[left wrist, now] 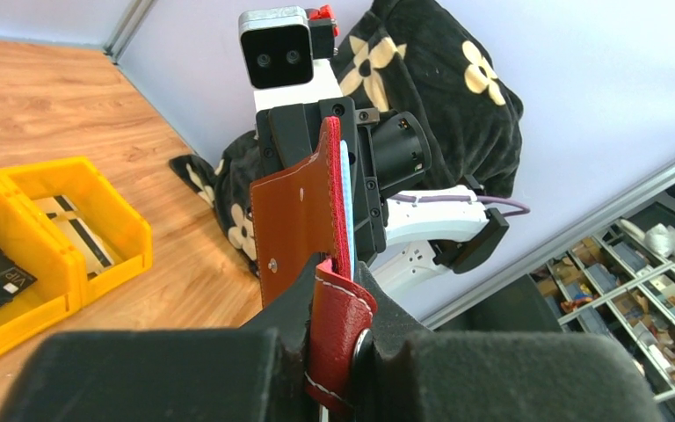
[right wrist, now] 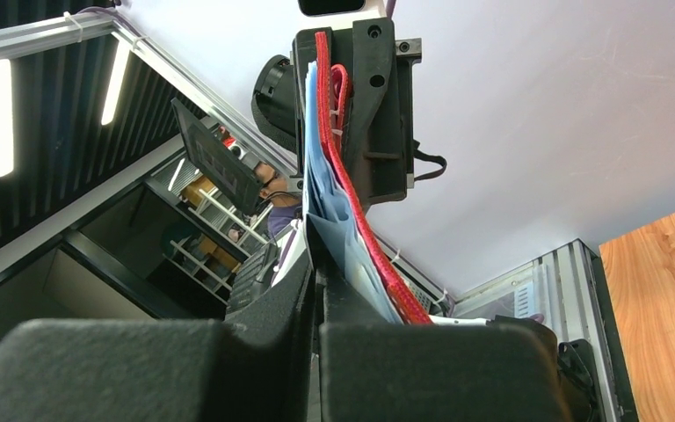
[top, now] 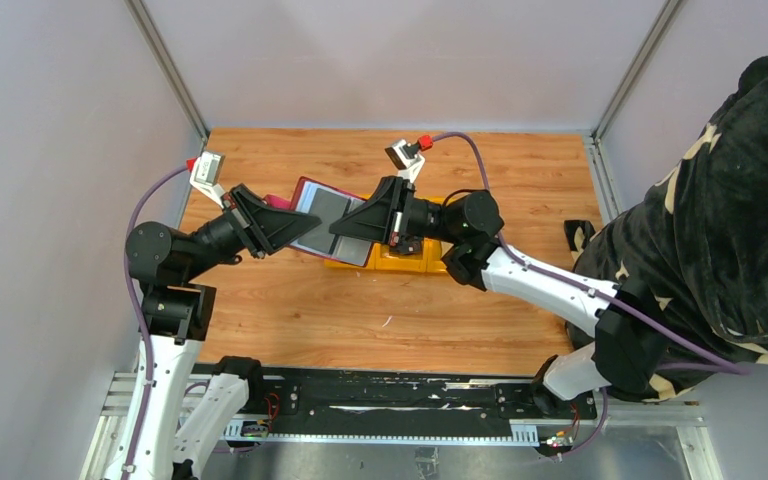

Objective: Take the credit cards out of the card holder
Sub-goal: Remove the credit card from the card holder, then place the credit card in the storage box.

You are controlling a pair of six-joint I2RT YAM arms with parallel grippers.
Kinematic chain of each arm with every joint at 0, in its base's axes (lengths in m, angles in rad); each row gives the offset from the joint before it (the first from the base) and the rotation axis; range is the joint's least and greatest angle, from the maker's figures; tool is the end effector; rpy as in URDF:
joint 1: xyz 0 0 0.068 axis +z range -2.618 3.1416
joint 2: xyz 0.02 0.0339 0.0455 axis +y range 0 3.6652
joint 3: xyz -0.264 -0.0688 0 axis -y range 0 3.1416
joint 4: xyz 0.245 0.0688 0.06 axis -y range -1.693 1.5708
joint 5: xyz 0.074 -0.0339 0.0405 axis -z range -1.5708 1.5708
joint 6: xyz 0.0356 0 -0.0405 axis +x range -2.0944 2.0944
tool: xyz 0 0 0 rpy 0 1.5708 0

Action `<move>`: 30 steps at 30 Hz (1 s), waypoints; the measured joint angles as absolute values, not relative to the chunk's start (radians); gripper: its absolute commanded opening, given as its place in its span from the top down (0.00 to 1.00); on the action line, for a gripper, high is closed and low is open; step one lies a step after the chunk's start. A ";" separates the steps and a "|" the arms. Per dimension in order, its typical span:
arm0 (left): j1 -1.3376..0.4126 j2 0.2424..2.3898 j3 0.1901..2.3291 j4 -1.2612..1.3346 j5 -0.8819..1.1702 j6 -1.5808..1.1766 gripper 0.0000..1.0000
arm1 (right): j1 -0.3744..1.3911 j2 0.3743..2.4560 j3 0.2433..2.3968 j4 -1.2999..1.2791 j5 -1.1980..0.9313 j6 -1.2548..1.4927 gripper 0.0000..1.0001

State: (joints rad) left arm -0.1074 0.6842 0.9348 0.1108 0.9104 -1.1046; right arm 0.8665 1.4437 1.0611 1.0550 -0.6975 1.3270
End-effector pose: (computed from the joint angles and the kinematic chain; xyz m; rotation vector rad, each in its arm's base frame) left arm 0.1238 -0.0416 0.4331 0.1804 1.5262 -1.5382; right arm 0.1868 0.2552 0.4027 -0.5611 1.2702 2.2301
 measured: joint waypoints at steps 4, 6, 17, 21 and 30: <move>-0.109 0.684 0.936 0.110 0.918 -1.111 0.94 | 0.870 1.430 1.045 1.055 -0.686 1.323 1.00; -0.109 0.684 0.937 0.110 0.923 -1.112 0.94 | 0.871 1.424 1.037 1.055 -0.683 1.321 1.00; -0.109 0.684 0.950 0.111 0.922 -1.111 0.97 | 0.871 1.380 0.991 1.062 -0.680 1.316 1.00; -0.109 0.684 0.955 0.109 0.922 -1.108 1.00 | 0.868 1.371 0.983 1.053 -0.682 1.316 1.00; -0.108 0.698 1.020 0.040 0.916 -1.000 1.00 | 0.696 1.161 0.904 0.801 -0.749 1.225 1.00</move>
State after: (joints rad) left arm -0.1078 0.6975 1.0203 0.0399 0.9157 -1.0004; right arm 0.6960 1.1614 0.9035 0.8005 -0.7490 1.2247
